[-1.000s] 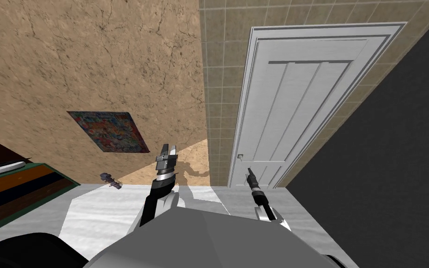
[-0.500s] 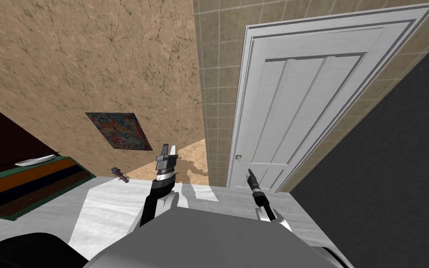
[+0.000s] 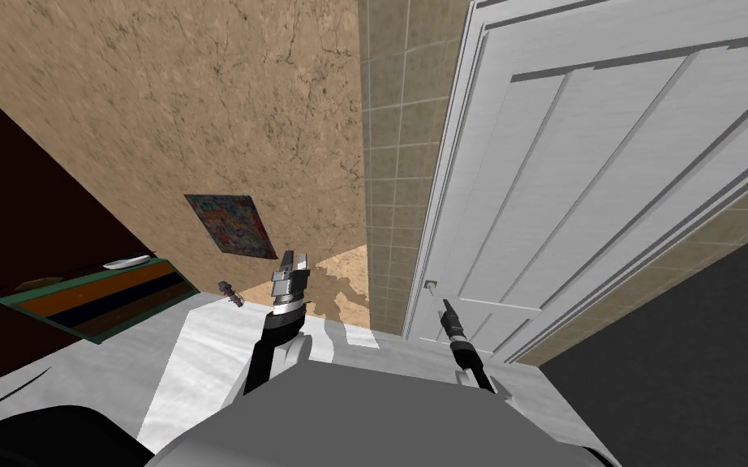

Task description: Pull the door open

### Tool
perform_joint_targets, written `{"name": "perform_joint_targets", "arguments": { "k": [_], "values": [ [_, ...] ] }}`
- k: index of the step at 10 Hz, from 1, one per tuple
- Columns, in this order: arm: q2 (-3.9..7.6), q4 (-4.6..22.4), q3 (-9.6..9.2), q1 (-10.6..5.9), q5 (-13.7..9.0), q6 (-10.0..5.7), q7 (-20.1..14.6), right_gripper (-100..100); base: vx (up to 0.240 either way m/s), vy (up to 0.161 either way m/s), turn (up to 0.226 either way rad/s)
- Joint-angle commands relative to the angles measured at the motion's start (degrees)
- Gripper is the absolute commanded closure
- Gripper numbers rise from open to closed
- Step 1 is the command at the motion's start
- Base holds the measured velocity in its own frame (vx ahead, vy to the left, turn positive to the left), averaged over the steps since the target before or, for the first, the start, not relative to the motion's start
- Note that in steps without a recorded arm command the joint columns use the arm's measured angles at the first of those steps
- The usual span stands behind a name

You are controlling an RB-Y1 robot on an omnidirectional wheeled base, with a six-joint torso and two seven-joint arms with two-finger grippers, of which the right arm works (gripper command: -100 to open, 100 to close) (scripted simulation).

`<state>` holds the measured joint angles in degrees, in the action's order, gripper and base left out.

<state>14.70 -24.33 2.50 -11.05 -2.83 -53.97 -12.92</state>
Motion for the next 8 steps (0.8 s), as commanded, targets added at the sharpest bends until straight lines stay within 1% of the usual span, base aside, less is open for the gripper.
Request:
{"name": "perform_joint_targets", "arguments": {
  "k": [1, 2, 3, 4, 5, 6, 7, 8],
  "values": [
    [0.12, -2.0, 0.14, 1.13, 0.0, 1.02, -0.1, -100, 0.076, 0.024, -0.032],
    [0.85, -2.3, 1.19, 2.13, -0.5, 0.76, -0.4, -100, 0.078, 0.014, 0.188],
    [1.55, -2.5, 2.19, 3.07, -1.0, 0.51, -0.8, -100, 0.124, 0.004, 0.338],
    [1.55, -3.3, 2.19, 3.07, -1.0, 0.51, -0.8, -100, 0.109, -0.004, 0.090],
    [1.55, -2.5, 2.19, 3.07, -1.0, 0.51, -0.8, -100, 0.052, -0.009, -0.039],
    [2.42, -2.8, 3.44, 4.25, -1.6, 0.21, -1.2, -100, 0.112, -0.016, 0.221],
    [2.78, -2.9, 3.96, 4.74, -1.8, 0.08, -1.4, -100, 0.150, -0.034, 0.211],
    [2.60, -3.6, 3.49, 5.01, -1.6, 0.13, -1.4, -100, 0.061, -0.020, 0.028]
  ]
}}
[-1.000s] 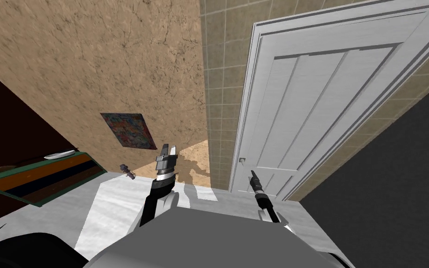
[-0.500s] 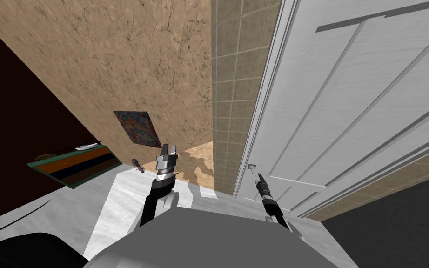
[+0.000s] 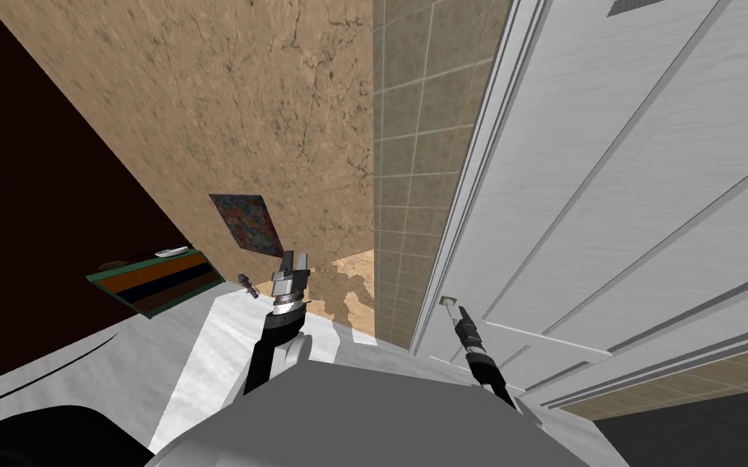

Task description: Pull the door open

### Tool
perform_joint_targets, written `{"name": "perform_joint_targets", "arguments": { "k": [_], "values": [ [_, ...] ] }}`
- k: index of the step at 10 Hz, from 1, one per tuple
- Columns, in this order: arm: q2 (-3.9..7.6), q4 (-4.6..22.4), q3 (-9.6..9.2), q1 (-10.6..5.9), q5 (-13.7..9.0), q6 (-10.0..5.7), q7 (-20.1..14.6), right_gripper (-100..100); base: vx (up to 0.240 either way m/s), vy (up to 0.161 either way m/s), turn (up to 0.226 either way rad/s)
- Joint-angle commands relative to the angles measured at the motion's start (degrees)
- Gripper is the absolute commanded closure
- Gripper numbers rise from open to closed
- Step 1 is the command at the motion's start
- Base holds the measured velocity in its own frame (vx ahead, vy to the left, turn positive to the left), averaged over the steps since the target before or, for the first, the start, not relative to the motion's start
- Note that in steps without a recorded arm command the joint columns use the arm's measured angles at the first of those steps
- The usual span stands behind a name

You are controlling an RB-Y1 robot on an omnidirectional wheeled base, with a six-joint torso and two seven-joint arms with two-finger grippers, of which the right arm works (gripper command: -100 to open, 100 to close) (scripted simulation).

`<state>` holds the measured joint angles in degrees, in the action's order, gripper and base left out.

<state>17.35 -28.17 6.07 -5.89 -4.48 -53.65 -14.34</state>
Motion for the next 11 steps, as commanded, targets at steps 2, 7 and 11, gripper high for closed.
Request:
{"name": "perform_joint_targets", "arguments": {
  "k": [2, 7, 11],
  "values": [
    [-0.05, 0.3, -0.07, -0.15, 0.0, -0.19, 0.1, 100, -0.016, 0.005, -0.016],
    [0.60, 0.2, -0.80, 0.46, 0.5, -0.71, -0.9, 100, -0.029, -0.007, 0.022],
    [2.32, -0.3, -2.75, 1.96, 1.8, -2.42, -3.6, 100, -0.185, -0.053, 0.107]
  ]
}}
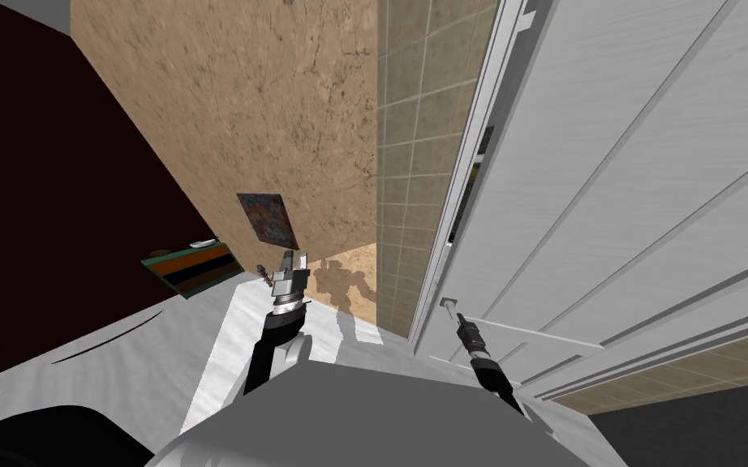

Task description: Pull the door open

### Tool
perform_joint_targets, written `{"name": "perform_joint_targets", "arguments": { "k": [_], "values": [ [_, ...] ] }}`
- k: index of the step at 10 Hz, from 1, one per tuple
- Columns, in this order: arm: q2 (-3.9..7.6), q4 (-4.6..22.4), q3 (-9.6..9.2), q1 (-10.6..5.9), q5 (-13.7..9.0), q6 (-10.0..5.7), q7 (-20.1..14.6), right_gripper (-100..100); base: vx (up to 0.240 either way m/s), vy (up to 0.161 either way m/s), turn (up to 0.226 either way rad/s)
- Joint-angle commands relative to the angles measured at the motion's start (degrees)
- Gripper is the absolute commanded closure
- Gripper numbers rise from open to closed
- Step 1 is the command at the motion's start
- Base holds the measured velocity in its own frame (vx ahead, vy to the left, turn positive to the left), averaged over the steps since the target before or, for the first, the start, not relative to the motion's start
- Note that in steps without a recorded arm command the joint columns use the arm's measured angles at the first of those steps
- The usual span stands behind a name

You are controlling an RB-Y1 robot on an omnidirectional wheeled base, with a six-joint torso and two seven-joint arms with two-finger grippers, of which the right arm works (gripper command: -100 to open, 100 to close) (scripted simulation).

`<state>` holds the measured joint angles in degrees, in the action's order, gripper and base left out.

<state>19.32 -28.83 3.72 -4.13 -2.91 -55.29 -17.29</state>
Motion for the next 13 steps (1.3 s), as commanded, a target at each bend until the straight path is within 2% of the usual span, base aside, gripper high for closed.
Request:
{"name": "perform_joint_targets", "arguments": {
  "k": [1, 4, 5, 6, 7, 11, 12, 13],
  "values": [
    [0.89, 0.2, -1.00, 0.65, 0.7, -1.31, -1.5, 100, -0.216, -0.087, 0.132],
    [2.34, -0.2, -2.66, 1.92, 1.8, -2.76, -3.7, 100, -0.211, -0.065, 0.127],
    [1.87, -0.7, -2.38, 1.92, 1.6, -1.96, -3.1, 100, -0.108, -0.026, 0.036],
    [2.67, -0.3, -3.12, 3.01, 2.1, -3.78, -4.3, 100, -0.147, -0.028, 0.130],
    [2.93, -0.2, -3.29, 3.30, 2.3, -4.28, -4.6, 100, -0.192, -0.065, 0.139],
    [5.29, 0.3, -4.86, 5.97, 3.5, -8.91, -7.4, 100, -0.186, -0.066, 0.132],
    [5.54, 0.4, -5.03, 6.25, 3.6, -9.40, -7.7, 100, -0.140, -0.038, 0.076],
    [6.12, 0.5, -5.41, 6.90, 3.9, -10.53, -8.4, 100, -0.188, -0.048, 0.087]
  ]
}}
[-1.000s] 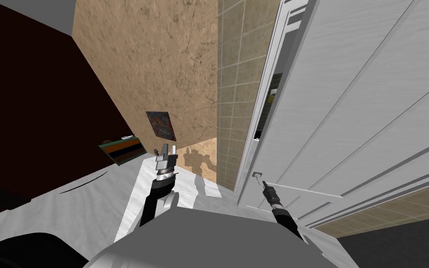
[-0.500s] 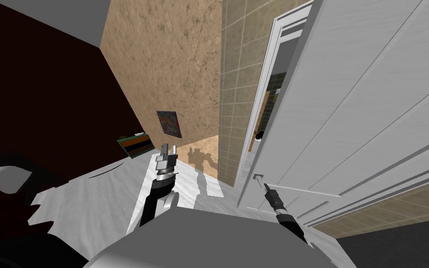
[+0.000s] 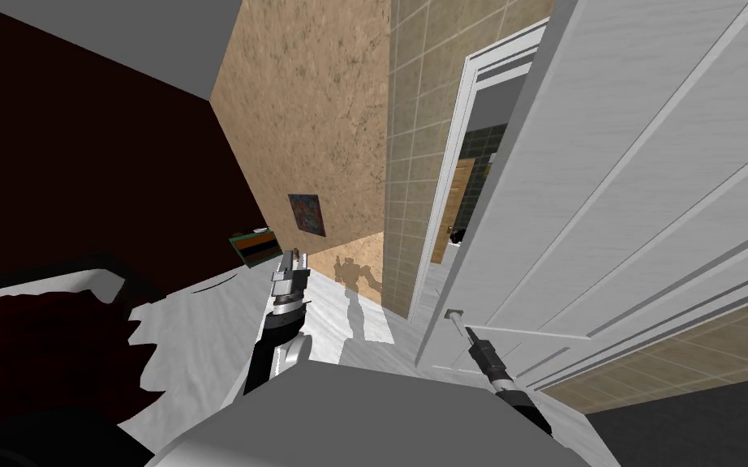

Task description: Pull the door open

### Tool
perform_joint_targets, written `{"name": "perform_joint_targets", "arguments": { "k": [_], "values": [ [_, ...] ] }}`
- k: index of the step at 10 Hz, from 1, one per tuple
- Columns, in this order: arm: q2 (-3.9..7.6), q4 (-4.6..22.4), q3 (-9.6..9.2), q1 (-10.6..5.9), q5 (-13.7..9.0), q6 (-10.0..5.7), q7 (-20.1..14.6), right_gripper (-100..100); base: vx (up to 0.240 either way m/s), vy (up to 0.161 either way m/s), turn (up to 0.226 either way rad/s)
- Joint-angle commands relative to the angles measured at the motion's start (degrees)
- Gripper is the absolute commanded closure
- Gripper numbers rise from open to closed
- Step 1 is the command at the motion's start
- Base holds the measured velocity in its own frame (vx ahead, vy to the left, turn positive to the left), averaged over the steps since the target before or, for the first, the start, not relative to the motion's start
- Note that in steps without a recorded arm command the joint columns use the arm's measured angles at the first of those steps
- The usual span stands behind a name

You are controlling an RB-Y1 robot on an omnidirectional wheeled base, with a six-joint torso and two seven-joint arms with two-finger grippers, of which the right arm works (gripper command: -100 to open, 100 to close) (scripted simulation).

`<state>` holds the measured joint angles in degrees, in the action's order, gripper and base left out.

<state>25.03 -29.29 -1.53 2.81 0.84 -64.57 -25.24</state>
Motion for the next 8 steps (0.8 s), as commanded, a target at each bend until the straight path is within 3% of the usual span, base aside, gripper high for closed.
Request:
{"name": "perform_joint_targets", "arguments": {
  "k": [1, 2, 3, 4, 8],
  "values": [
    [0.58, 1.0, -0.27, 0.18, 0.2, -1.61, -0.7, 100, -0.206, -0.071, 0.075],
    [0.30, 0.6, -0.27, 0.07, 0.2, -0.98, -0.4, 100, -0.087, -0.029, 0.019],
    [0.72, 1.6, -0.49, 1.00, 0.4, -2.94, -0.9, 100, -0.153, -0.076, 0.238],
    [0.72, 1.6, -0.49, 1.00, 0.4, -2.94, -0.9, 100, -0.176, -0.095, 0.161],
    [1.86, 3.1, -0.68, 2.91, 0.6, -7.00, -1.8, 100, -0.193, -0.067, 0.177]
  ]
}}
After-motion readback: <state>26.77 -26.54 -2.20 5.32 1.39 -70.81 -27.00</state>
